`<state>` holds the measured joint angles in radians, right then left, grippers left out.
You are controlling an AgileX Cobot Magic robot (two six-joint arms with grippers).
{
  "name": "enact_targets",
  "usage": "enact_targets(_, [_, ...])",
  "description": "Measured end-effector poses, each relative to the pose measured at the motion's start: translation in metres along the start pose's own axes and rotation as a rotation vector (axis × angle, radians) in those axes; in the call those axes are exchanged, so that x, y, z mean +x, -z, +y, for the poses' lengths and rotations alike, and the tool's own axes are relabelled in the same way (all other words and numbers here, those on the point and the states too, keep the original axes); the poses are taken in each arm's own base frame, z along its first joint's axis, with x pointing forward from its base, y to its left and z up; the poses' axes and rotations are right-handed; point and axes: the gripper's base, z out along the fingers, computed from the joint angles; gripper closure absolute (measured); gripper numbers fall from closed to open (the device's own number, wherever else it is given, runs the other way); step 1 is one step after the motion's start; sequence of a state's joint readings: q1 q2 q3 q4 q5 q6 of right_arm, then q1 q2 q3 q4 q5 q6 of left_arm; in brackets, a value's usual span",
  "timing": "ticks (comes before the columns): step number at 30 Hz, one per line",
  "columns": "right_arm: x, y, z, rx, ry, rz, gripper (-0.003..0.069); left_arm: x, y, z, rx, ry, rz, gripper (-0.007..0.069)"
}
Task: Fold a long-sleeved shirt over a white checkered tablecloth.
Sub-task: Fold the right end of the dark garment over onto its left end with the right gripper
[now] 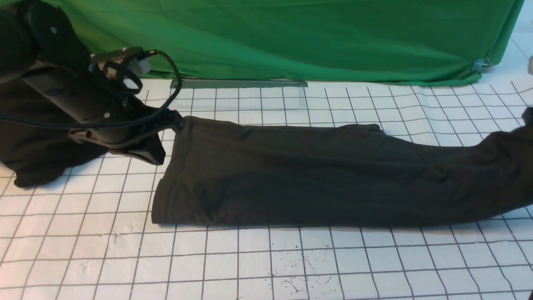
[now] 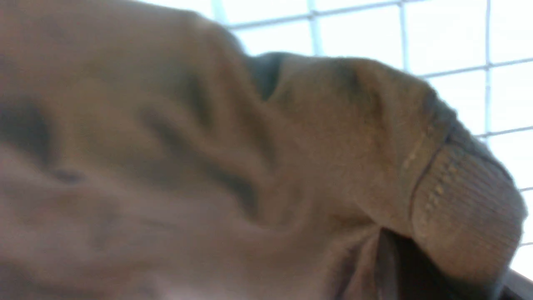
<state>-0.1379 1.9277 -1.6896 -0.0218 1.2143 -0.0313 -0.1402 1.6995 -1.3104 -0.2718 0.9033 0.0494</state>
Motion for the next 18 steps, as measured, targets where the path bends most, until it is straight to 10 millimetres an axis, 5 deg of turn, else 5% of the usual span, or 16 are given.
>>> enact_targets(2, [0.001,0.010,0.013,-0.026,0.011,-0.023,0.0630,0.001,-0.003,0.001,-0.005,-0.001,0.019,0.0629])
enact_targets(7, [0.009,0.047,0.095,-0.213,0.126,-0.101,0.0630,0.002,0.001,0.015,-0.088,0.024,0.031,0.0629])
enact_targets(15, [0.035,0.095,0.227,-0.508,0.338,-0.168,0.0630,0.006,0.047,0.055,-0.155,0.143,-0.038,0.0629])
enact_targets(18, [0.043,0.099,0.271,-0.579,0.402,-0.172,0.0630,0.010,0.064,0.066,-0.171,0.180,-0.067,0.0629])
